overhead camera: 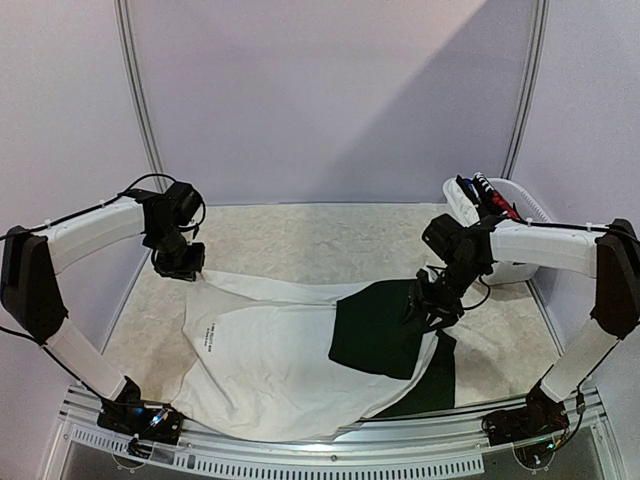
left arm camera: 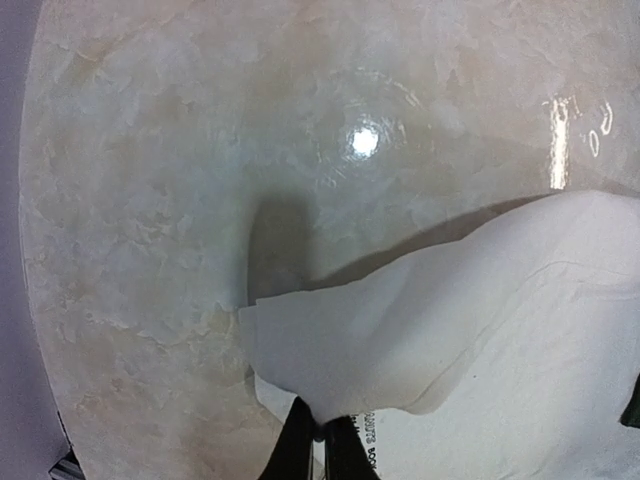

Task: Fold and stack the mixed laundry pile
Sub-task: Flatten out the crumpled T-shirt at the center of the board, then pick up the flattened T-shirt from the center of the board.

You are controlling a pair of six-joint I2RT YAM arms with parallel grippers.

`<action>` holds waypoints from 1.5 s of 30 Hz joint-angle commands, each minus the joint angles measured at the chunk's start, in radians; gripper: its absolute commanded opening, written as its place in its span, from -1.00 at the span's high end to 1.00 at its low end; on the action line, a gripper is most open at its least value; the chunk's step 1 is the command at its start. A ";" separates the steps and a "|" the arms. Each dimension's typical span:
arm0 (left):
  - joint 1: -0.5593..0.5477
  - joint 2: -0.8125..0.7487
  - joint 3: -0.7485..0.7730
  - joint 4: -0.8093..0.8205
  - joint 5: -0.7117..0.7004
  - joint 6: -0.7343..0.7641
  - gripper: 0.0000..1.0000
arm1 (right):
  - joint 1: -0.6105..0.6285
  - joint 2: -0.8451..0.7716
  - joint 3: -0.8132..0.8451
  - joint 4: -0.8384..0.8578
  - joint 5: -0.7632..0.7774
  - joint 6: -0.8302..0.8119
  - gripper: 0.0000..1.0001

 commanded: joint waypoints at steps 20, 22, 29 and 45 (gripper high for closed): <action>0.010 -0.043 -0.035 0.021 0.023 0.058 1.00 | 0.053 0.019 -0.120 0.143 -0.016 0.090 -0.11; 0.011 -0.045 -0.034 0.021 0.022 0.059 1.00 | 0.055 0.021 -0.125 0.143 -0.016 0.094 -0.10; 0.011 -0.046 -0.034 0.021 0.021 0.061 1.00 | 0.061 0.005 -0.153 0.127 -0.022 0.100 -0.10; 0.011 -0.052 -0.035 0.018 0.022 0.065 1.00 | 0.130 0.043 -0.188 0.168 -0.067 0.088 -0.10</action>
